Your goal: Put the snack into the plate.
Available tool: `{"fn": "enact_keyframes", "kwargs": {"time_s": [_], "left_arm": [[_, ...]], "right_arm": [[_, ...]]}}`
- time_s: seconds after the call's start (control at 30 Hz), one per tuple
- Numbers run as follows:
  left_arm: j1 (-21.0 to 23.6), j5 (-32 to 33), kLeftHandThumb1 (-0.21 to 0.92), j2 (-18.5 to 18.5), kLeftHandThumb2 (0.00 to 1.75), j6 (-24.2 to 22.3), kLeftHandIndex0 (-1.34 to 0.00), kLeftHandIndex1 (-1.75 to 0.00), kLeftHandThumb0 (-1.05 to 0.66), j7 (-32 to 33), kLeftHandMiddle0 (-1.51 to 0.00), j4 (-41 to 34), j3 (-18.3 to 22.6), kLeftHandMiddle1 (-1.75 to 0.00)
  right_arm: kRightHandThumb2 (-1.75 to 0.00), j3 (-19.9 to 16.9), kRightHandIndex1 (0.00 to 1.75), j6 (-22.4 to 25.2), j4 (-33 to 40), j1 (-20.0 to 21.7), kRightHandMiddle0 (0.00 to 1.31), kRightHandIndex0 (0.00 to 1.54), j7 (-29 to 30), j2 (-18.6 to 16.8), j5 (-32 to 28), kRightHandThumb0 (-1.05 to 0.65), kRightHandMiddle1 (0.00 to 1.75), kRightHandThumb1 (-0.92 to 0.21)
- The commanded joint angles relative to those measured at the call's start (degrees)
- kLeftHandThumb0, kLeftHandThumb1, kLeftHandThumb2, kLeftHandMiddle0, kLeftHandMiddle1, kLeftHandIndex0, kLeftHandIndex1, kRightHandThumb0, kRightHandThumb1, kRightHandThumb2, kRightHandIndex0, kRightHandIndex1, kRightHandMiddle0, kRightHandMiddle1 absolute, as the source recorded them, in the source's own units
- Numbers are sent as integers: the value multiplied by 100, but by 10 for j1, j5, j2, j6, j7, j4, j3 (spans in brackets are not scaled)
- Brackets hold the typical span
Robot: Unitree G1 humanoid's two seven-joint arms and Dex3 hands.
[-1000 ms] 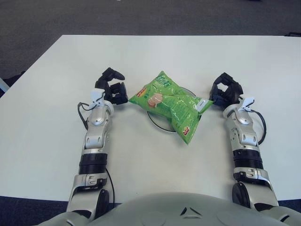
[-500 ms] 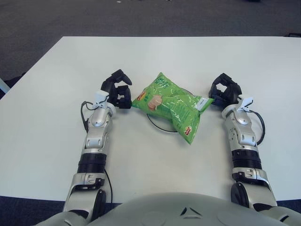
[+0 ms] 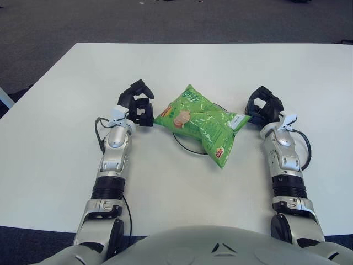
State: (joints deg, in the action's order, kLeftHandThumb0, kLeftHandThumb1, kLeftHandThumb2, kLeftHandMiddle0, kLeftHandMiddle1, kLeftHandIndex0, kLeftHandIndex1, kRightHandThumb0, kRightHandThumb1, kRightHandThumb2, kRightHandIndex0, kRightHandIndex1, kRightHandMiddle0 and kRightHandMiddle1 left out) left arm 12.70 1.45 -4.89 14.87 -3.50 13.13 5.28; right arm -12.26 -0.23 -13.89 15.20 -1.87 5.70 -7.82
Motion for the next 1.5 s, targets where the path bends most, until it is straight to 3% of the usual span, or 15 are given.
{"fn": "enact_keyframes", "kwargs": {"time_s": [0.0,0.5,1.47], "left_arm": [[-68,-3,10,16,158,4,-80,-175,-58,11,-138,48,-1,-175],[-72,13,23,16,143,3,-69,-175,-52,17,-138,40,10,-175],[-87,9,23,21,143,-57,-69,-175,-52,70,-138,-13,56,-175]], "right_arm": [[-139,-5,175,6,-32,-37,66,131,-4,-1,-5,-50,175,-26],[-140,-5,175,3,-37,-36,67,131,-6,1,-5,-51,175,-25],[-139,-8,175,-4,-44,-34,67,132,-7,2,-2,-51,175,-25]]}}
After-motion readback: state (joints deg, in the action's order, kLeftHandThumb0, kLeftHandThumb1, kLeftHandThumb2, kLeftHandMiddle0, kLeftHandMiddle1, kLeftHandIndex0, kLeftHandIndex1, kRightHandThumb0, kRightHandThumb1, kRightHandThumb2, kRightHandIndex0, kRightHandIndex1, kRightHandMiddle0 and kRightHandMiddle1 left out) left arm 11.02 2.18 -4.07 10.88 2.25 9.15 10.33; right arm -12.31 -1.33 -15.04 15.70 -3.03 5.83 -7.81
